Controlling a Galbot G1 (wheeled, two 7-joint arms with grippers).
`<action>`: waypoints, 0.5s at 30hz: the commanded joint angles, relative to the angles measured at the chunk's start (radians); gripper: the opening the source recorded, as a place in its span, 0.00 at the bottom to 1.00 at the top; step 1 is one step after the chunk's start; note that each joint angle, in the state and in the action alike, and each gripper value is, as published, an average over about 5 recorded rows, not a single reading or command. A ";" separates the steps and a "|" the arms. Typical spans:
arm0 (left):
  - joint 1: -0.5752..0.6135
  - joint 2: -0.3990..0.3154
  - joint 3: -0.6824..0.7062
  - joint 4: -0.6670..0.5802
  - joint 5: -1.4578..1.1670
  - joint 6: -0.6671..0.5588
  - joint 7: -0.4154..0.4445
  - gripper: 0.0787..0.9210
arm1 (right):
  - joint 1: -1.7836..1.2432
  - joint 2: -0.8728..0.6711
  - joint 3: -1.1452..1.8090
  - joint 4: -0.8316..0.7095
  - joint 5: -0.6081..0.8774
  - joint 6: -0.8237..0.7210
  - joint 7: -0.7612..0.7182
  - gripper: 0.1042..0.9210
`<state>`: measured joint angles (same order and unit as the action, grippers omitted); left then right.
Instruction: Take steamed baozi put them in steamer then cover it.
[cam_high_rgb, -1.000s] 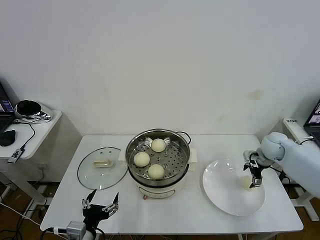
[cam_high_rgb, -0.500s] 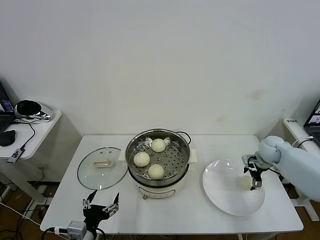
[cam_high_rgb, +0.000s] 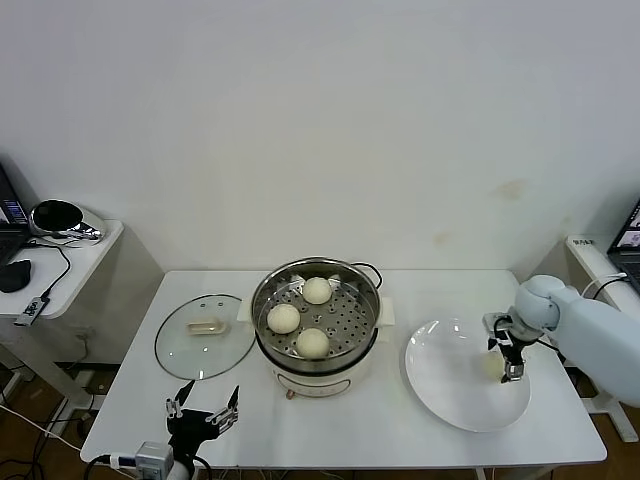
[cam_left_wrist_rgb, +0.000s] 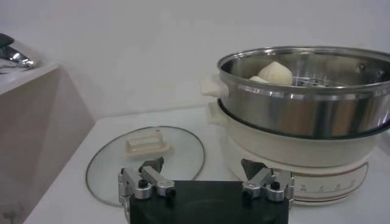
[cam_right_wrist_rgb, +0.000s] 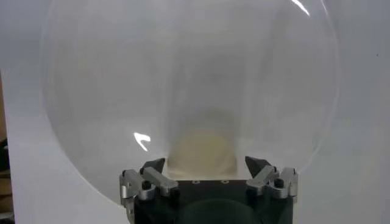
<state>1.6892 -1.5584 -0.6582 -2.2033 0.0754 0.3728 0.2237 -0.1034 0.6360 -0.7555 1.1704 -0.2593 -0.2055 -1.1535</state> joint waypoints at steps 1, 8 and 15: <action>0.000 0.000 0.001 0.003 0.001 0.000 0.000 0.88 | -0.003 -0.002 0.003 -0.001 -0.006 -0.001 0.003 0.73; -0.003 0.000 0.004 0.003 0.002 0.000 0.000 0.88 | 0.004 -0.008 0.006 0.000 0.002 -0.003 0.004 0.64; -0.008 0.001 0.004 0.004 0.004 0.000 -0.001 0.88 | 0.067 -0.038 -0.030 0.041 0.080 -0.027 -0.010 0.61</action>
<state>1.6841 -1.5587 -0.6548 -2.1996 0.0774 0.3728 0.2236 -0.0860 0.6160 -0.7544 1.1815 -0.2407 -0.2177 -1.1542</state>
